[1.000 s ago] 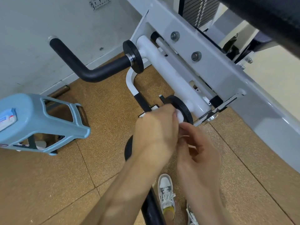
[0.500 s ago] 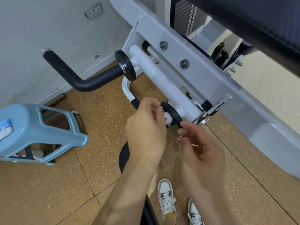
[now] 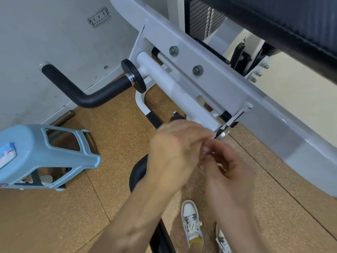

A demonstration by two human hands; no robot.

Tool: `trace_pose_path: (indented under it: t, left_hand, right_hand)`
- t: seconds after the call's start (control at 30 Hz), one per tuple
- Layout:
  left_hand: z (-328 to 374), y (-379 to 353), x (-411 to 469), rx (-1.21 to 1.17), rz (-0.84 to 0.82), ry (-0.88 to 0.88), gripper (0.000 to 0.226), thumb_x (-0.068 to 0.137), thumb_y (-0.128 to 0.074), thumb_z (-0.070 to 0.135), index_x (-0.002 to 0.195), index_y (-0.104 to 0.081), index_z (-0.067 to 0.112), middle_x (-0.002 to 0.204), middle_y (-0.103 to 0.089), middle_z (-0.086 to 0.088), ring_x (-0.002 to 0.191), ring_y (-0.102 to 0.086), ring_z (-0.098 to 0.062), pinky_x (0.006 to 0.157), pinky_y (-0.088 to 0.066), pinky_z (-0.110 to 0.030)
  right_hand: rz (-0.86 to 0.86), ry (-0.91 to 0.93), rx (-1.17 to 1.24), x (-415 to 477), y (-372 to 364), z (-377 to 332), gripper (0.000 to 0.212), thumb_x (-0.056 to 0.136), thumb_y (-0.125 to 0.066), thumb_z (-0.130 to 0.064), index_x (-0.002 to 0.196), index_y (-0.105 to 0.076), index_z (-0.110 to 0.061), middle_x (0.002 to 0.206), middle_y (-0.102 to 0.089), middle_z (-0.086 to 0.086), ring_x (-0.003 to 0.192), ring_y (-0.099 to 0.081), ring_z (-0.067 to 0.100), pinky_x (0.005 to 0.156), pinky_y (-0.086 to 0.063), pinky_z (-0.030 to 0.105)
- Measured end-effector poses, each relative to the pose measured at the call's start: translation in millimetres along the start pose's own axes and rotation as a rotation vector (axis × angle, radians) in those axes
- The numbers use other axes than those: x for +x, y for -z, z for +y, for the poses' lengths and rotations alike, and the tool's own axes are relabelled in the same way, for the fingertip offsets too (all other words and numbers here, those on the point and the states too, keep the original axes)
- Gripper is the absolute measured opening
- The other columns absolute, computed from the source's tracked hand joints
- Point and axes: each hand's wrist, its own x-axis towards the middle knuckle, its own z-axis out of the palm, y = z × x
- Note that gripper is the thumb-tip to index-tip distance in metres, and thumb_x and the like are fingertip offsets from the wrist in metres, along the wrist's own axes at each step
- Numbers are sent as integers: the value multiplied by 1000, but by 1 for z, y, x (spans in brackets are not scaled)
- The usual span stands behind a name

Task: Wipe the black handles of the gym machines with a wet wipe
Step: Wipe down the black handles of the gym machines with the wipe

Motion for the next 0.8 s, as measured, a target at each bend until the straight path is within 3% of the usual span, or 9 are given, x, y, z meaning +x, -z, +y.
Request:
trace_pose_path:
  t: [0.03, 0.1, 0.2, 0.3, 0.4, 0.47, 0.53, 0.63, 0.8]
  left_hand:
    - [-5, 1, 6, -4, -4, 0, 18, 72, -73, 2, 79, -77, 18, 77, -72, 9, 79, -66, -9, 73, -51, -29]
    - [-11, 2, 17, -81, 58, 190, 15, 76, -75, 10, 84, -78, 22, 76, -67, 17, 80, -63, -4, 76, -50, -20]
    - [-10, -2, 26, -208, 131, 463, 13, 82, -71, 17, 88, -76, 27, 84, -70, 11, 83, -63, -2, 80, -52, -25]
    - [-4, 5, 22, -156, 101, 367, 15, 86, -65, 16, 93, -75, 26, 86, -67, 14, 87, -61, -4, 79, -49, -22]
    - [0, 16, 10, -130, -80, 282, 17, 91, -58, 26, 99, -73, 27, 96, -63, 12, 95, -58, -2, 80, -45, -16]
    - [1, 20, 3, -234, -153, 359, 16, 92, -59, 25, 99, -74, 24, 104, -62, 9, 97, -58, 3, 78, -44, -9]
    - [-1, 22, 5, -403, -110, 513, 15, 88, -66, 11, 95, -74, 21, 105, -63, 3, 88, -61, 4, 70, -46, -7]
    - [-13, 23, 6, -414, -16, 643, 18, 80, -73, 7, 86, -70, 24, 89, -66, 3, 84, -65, -14, 73, -55, -24]
    - [-32, 20, 1, 66, -103, 391, 5, 80, -71, 37, 79, -74, 33, 80, -68, 14, 78, -61, -6, 71, -50, -29]
  right_hand:
    - [7, -10, 5, 1, 0, 2, 35, 85, -57, 3, 91, -70, -29, 84, -70, -9, 67, -62, 5, 59, -45, 19]
    - [12, -22, 16, 1, 1, 3, 37, 85, -57, 1, 93, -69, -33, 87, -70, -11, 64, -60, 4, 57, -41, 21]
    - [-6, 9, 6, -2, 2, 0, 39, 86, -57, -1, 93, -68, -38, 91, -69, -16, 80, -66, 5, 64, -50, 20]
    - [-51, 67, 0, -5, -3, -3, 32, 88, -54, -9, 98, -66, -37, 91, -69, -14, 83, -68, 7, 72, -54, 22]
    - [-159, 173, -61, -4, -9, -7, 31, 84, -48, -12, 103, -66, -30, 88, -66, -7, 83, -65, 13, 71, -54, 34]
    - [-256, 247, -191, -2, -13, -8, 30, 82, -47, -12, 102, -65, -25, 87, -60, -7, 81, -59, 12, 66, -48, 24]
    - [-298, 269, -278, -2, -15, -5, 34, 84, -47, -14, 111, -64, -24, 89, -55, -9, 80, -56, 10, 62, -42, 14]
    - [-226, 275, -300, -5, -14, 2, 42, 86, -49, -13, 126, -60, -23, 98, -58, -14, 89, -59, 5, 69, -44, 9]
    - [-291, 203, -411, -11, -16, 10, 52, 90, -53, -11, 138, -46, -33, 107, -54, -28, 98, -56, -3, 79, -48, 13]
